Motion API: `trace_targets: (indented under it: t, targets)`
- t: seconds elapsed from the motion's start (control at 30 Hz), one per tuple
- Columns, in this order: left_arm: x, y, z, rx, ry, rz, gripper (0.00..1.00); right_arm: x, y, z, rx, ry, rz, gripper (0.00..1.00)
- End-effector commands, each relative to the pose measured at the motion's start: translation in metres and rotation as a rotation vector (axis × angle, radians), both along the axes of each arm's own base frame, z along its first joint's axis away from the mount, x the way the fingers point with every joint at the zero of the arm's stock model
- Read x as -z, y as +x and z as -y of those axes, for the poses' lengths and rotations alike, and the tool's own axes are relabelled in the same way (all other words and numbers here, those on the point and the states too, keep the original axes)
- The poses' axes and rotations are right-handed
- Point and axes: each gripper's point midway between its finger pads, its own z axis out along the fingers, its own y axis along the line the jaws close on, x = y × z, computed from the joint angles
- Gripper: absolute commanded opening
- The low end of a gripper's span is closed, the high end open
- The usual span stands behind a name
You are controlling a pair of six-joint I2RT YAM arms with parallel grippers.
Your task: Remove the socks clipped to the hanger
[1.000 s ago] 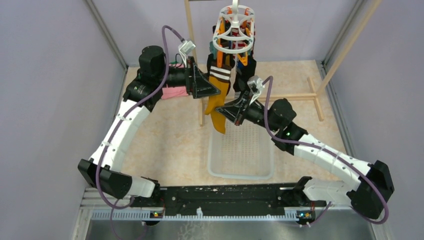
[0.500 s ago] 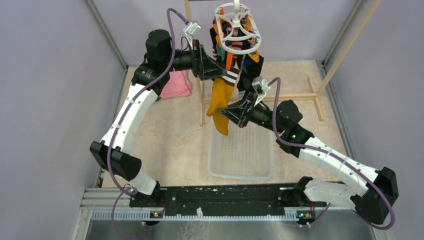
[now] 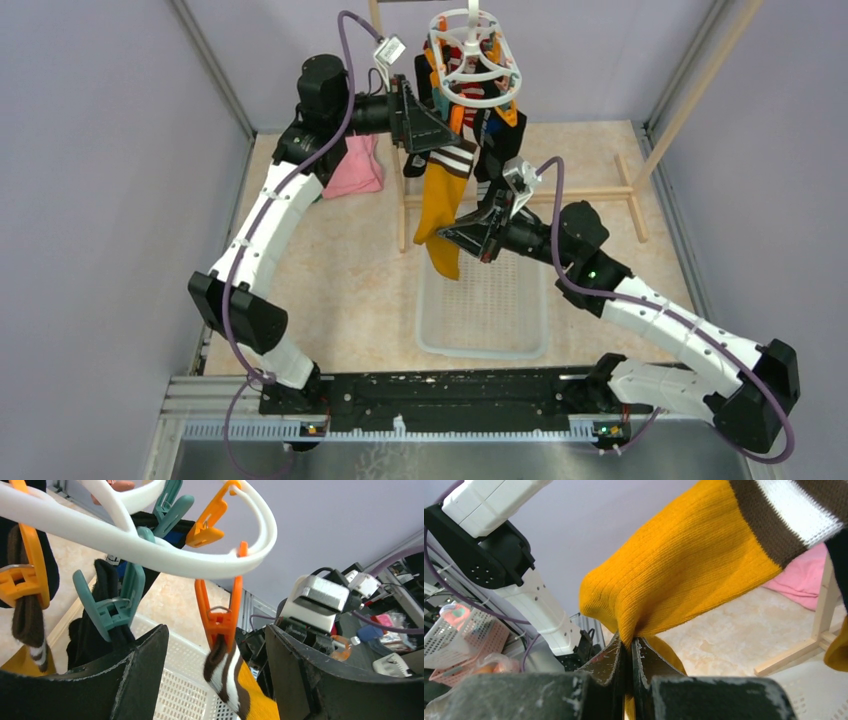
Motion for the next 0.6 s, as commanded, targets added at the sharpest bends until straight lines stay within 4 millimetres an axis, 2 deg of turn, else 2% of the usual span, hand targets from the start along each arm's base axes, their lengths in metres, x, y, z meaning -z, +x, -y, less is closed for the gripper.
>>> trace_targets:
  t: [0.0, 0.1, 0.4, 0.57]
  targets:
    - [-0.022, -0.003, 0.006, 0.061, -0.066, 0.012, 0.77, -0.023, -0.009, -0.007, -0.065, 0.047, 0.027, 0.00]
    - [-0.021, -0.001, 0.009, 0.073, -0.075, -0.003, 0.77, -0.026, -0.011, -0.009, -0.076, 0.051, 0.028, 0.00]
    - [-0.038, -0.002, 0.008, 0.062, -0.107, 0.031, 0.71, -0.017, -0.010, -0.010, -0.082, 0.031, 0.013, 0.00]
    - [-0.040, -0.001, 0.006, 0.043, -0.108, 0.045, 0.70, -0.017, -0.010, -0.011, -0.082, 0.031, 0.017, 0.00]
